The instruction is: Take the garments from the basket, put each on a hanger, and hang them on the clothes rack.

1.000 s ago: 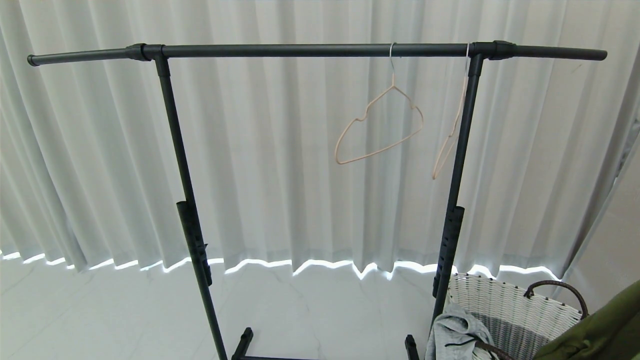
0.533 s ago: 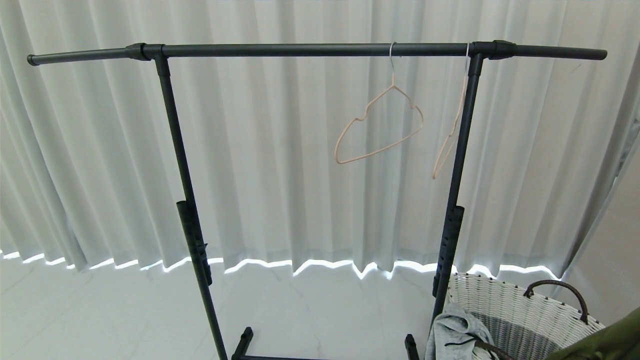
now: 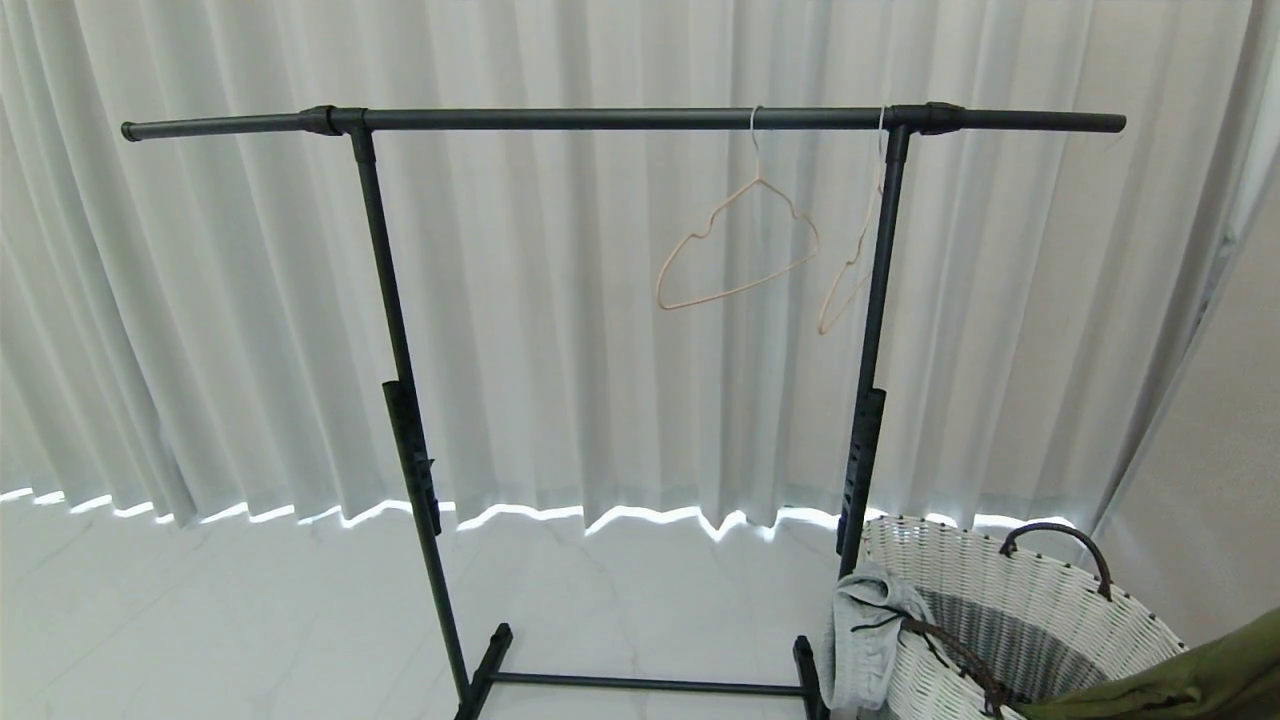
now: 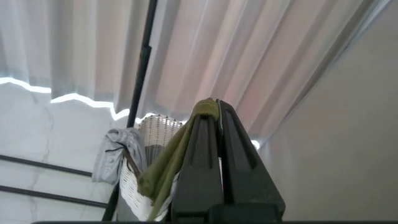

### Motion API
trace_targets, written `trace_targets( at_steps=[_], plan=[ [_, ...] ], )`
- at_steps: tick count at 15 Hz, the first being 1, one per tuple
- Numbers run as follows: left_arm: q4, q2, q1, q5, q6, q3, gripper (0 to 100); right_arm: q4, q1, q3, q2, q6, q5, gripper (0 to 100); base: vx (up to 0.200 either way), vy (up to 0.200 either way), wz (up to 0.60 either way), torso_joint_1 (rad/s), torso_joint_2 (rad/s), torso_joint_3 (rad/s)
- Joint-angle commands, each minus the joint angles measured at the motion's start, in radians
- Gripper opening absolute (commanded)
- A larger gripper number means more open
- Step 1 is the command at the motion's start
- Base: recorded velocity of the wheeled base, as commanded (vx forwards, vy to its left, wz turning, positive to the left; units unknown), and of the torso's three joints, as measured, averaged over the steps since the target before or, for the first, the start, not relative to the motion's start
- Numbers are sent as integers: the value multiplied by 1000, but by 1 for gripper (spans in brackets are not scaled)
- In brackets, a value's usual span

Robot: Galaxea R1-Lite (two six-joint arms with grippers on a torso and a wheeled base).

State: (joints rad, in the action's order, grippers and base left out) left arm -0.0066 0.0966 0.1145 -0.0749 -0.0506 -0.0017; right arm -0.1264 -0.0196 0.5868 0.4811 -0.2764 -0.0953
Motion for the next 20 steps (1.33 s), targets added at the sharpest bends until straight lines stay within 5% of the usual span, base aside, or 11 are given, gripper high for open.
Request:
trace_targets(
  at_steps=[1, 5, 17, 20],
  plan=[
    [0, 0, 1, 0, 0, 0, 100, -1, 0, -1, 4, 0, 0, 0, 0, 0, 0, 0, 0, 0],
    [0, 0, 1, 0, 0, 0, 100, -1, 0, -1, 2, 0, -1, 0, 0, 0, 0, 0, 0, 0],
    [-1, 0, 1, 0, 0, 0, 100, -1, 1, -2, 11, 0, -1, 0, 0, 200, 0, 4, 2, 4],
    [0, 0, 1, 0, 0, 0, 100, -1, 43, 1, 42, 5, -66, 0, 0, 0, 0, 0, 0, 0]
  ],
)
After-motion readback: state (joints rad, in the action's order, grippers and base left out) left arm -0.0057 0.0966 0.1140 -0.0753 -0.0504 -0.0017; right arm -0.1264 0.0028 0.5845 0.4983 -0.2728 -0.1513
